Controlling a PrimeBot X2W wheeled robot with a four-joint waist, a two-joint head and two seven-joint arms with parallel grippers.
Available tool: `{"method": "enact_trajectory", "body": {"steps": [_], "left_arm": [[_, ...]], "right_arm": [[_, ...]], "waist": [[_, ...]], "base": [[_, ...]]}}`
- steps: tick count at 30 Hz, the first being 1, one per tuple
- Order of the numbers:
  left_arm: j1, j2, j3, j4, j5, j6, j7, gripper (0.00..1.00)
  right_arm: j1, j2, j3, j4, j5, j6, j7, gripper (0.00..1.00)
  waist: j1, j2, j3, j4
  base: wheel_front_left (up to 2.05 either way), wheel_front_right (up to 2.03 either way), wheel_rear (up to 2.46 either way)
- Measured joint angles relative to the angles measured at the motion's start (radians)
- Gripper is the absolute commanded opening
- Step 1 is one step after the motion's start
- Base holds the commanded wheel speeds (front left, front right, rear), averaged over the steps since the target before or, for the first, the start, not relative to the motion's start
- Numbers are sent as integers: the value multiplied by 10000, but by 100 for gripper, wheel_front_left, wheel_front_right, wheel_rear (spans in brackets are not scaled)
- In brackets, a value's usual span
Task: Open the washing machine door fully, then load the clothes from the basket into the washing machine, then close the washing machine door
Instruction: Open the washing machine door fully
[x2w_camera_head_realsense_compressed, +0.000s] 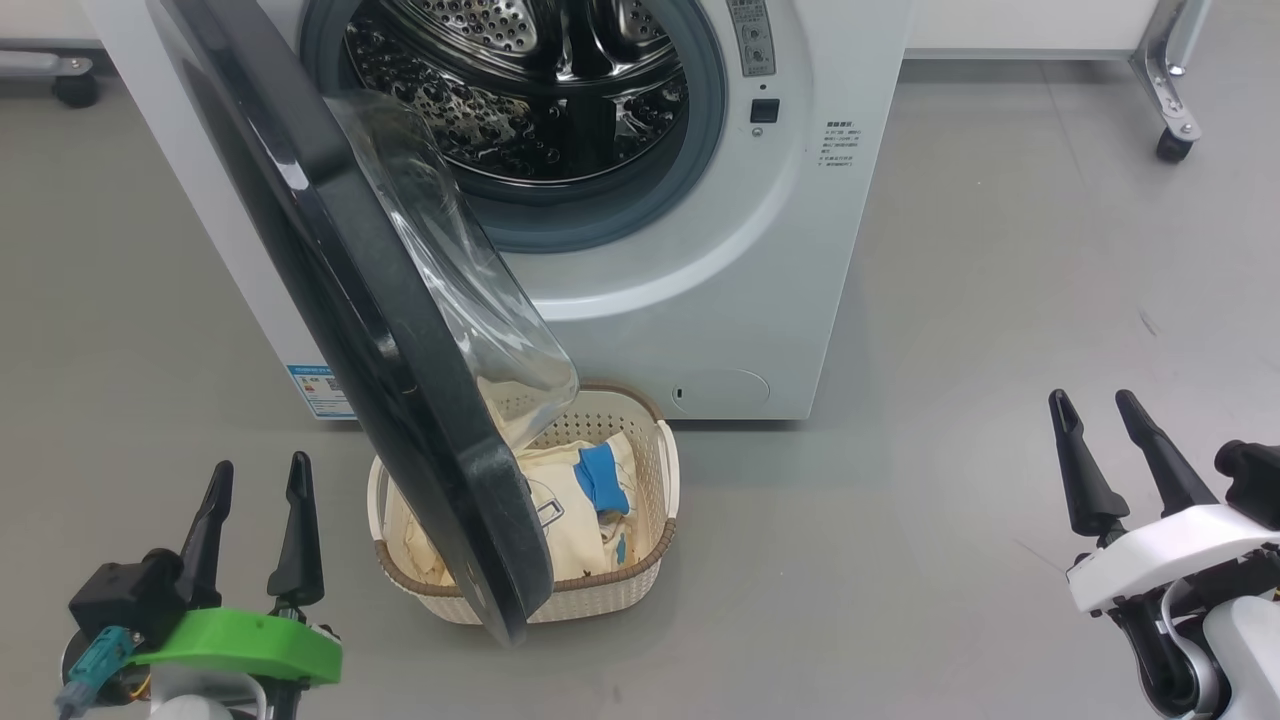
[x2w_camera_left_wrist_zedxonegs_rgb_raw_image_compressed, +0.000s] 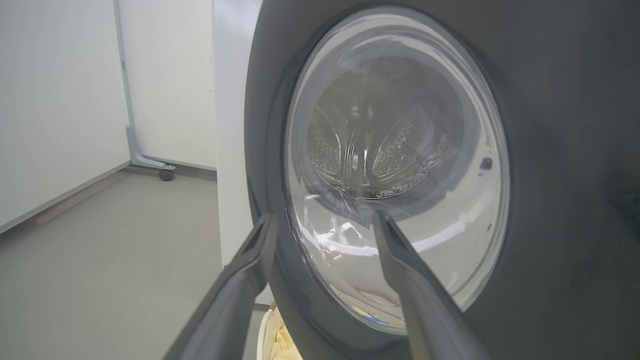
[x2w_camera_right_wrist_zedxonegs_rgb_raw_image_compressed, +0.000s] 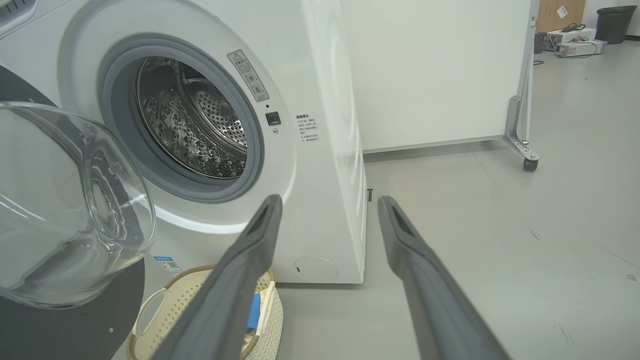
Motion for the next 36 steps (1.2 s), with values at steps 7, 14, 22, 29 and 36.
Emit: {"method": "enact_trajectory", "body": {"steps": [7,14,22,29,36], "left_arm": [[0,-2,-2,-15,0,0,0,100],[0,-4,6,-27,2,0,0,100],[0,-4,17,-54,6,0,0,100],[-1,-4,17,-63,21,0,0,34],[-5,-4,17,-198,82,0,0,0]], "right_arm": [[-8,17,17,119,-17,0,-12,100],[-13,36,17,186,-38,2,-98,100],[-19,73,27,291,-40,10,-130,100],[-29,98,38,370,-42,12,-174,100],[-33,157,63,466,-42,12,-186,100]], "waist": [[0,0,35,3],[0,0,55,5],[0,0,56,16],[0,0,43,27],[0,0,6,46]], "base": [[0,0,0],[0,0,0],[0,0,0],[0,0,0],[0,0,0]]}}
